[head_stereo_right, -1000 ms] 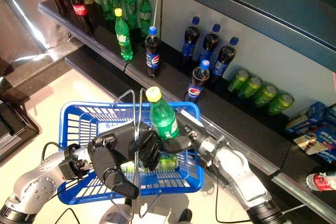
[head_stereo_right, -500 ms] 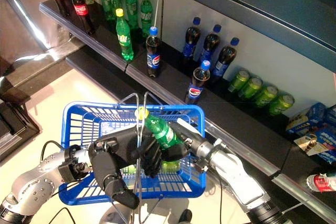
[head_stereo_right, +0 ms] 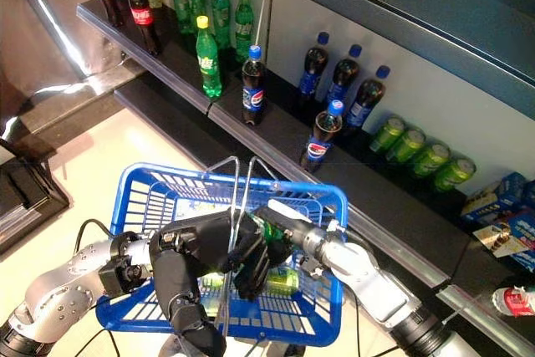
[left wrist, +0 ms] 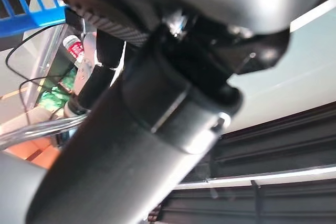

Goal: Pick up the drink and place into the basket.

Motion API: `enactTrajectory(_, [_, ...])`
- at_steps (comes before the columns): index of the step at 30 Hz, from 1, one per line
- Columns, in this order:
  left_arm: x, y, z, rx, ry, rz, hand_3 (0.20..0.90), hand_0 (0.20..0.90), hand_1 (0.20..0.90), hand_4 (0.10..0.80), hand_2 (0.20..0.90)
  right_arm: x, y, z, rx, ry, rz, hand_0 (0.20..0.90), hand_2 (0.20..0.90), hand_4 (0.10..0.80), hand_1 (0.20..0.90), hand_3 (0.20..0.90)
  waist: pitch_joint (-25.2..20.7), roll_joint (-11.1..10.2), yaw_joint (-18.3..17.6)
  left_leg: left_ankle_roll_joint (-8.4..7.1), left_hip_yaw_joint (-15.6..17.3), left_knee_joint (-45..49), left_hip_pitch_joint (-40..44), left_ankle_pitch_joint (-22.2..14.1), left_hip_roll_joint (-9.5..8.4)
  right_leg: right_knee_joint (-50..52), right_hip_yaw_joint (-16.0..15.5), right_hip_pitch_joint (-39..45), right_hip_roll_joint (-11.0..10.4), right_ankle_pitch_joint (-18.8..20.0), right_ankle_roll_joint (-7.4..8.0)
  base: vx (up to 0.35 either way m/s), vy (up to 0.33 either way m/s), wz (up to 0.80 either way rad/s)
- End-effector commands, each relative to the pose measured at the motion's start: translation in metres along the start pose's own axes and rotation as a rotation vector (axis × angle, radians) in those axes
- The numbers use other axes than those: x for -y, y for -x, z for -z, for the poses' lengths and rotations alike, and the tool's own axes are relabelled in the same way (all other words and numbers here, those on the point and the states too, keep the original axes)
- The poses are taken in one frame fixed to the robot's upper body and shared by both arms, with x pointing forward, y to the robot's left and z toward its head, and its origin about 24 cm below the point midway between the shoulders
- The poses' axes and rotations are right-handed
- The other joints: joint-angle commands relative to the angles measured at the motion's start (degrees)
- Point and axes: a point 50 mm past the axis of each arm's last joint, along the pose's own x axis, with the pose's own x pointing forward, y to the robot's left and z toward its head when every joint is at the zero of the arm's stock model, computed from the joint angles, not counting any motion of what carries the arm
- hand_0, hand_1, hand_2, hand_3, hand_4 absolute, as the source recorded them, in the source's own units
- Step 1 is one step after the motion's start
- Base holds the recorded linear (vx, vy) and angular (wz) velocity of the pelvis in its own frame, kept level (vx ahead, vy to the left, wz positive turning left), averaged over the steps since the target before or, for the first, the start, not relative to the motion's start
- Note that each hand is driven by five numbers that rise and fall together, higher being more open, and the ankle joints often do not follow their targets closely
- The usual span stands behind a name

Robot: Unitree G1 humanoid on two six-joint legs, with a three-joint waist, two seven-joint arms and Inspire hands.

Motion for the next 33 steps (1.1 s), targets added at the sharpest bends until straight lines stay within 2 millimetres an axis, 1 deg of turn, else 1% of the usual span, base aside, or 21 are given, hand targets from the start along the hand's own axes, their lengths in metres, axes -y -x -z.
enactTrajectory(1, [0.051,-0.039,-0.055,0.389,-0.245,0.499,0.200,0.300,0.300,0.100,0.300,0.014,-0.013,-0.044,0.194,0.151,0.026,0.300,0.300,0.100,0.300,0.200,-13.5,-0.3,1.0,-0.18,1.4,-0.3,1.9,-4.8,1.47,0.9,-0.8,0.7,-0.5,-0.6,0.79,0.000,0.000,0.00])
enactTrajectory(2, [0.052,-0.041,-0.055,0.385,-0.246,0.514,0.200,0.300,0.300,0.100,0.300,0.012,-0.017,-0.045,0.188,0.179,0.014,0.300,0.300,0.100,0.300,0.200,-13.6,-0.3,1.2,-0.20,1.3,-0.3,1.9,-4.8,1.42,0.8,-0.9,0.8,-0.5,-0.6,0.81,0.000,0.000,0.00])
enactTrajectory(8, [0.053,-0.048,-0.053,0.378,-0.243,0.549,0.200,0.300,0.300,0.100,0.300,0.007,-0.029,-0.048,0.175,0.210,-0.029,0.300,0.300,0.100,0.300,0.200,-14.0,-0.3,1.8,-0.16,1.0,-0.3,1.9,-4.8,1.21,0.7,-1.0,1.0,-0.6,-0.6,0.79,0.000,0.000,0.00])
enactTrajectory(13, [0.054,-0.053,-0.051,0.373,-0.239,0.574,0.200,0.300,0.300,0.100,0.300,0.000,-0.041,-0.044,0.139,0.204,-0.060,0.300,0.300,0.100,0.300,0.200,-14.3,-0.4,2.5,-0.13,0.8,-0.3,1.9,-4.8,1.09,0.7,-1.3,1.2,-0.6,-0.7,0.69,0.008,0.006,0.03])
enactTrajectory(16, [0.054,-0.054,-0.051,0.372,-0.238,0.581,0.200,0.300,0.300,0.100,0.300,-0.002,-0.044,-0.041,0.125,0.204,-0.066,0.300,0.300,0.100,0.300,0.200,-14.3,-0.4,2.7,-0.09,0.7,-0.3,2.0,-4.8,1.01,0.7,-1.5,1.3,-0.6,-0.7,0.70,0.004,0.002,0.04])
enactTrajectory(19, [0.055,-0.056,-0.051,0.373,-0.239,0.597,0.200,0.300,0.300,0.100,0.300,-0.007,-0.050,-0.035,0.095,0.189,-0.081,0.300,0.300,0.100,0.300,0.200,-14.4,-0.4,3.1,-0.06,0.6,-0.3,1.9,-4.8,0.87,0.7,-1.6,1.3,-0.7,-0.7,0.72,0.005,0.002,0.07])
enactTrajectory(23, [0.056,-0.058,-0.050,0.373,-0.236,0.610,0.200,0.300,0.300,0.100,0.300,-0.020,-0.056,-0.025,0.053,0.172,-0.100,0.300,0.300,0.100,0.300,0.200,-14.6,-0.4,3.5,-0.02,0.3,-0.3,2.0,-4.8,0.78,0.8,-1.8,1.4,-0.7,-0.7,0.74,0.006,0.000,0.02])
enactTrajectory(27, [0.057,-0.059,-0.049,0.374,-0.231,0.617,0.200,0.300,0.300,0.100,0.300,-0.027,-0.059,-0.018,0.022,0.156,-0.105,0.300,0.300,0.100,0.300,0.200,-14.7,-0.4,3.7,0.04,0.2,-0.3,2.0,-4.9,0.71,0.8,-1.9,1.4,-0.7,-0.7,0.73,0.004,-0.001,0.01])
enactTrajectory(31, [0.058,-0.062,-0.047,0.376,-0.219,0.638,0.200,0.300,0.300,0.100,0.300,-0.042,-0.066,-0.005,-0.031,0.127,-0.108,0.300,0.300,0.100,0.300,0.200,-14.7,-0.2,4.1,0.02,0.2,-0.3,2.1,-5.0,0.75,0.8,-2.1,1.5,-0.8,-0.7,0.77,0.000,0.000,0.00])
enactTrajectory(33, [0.058,-0.062,-0.047,0.376,-0.217,0.641,0.200,0.300,0.300,0.100,0.300,-0.043,-0.067,-0.004,-0.037,0.126,-0.109,0.300,0.300,0.100,0.300,0.200,-14.7,-0.1,4.2,0.01,0.1,-0.3,2.1,-5.0,0.74,0.8,-2.1,1.6,-0.8,-0.7,0.77,0.000,0.000,0.00])
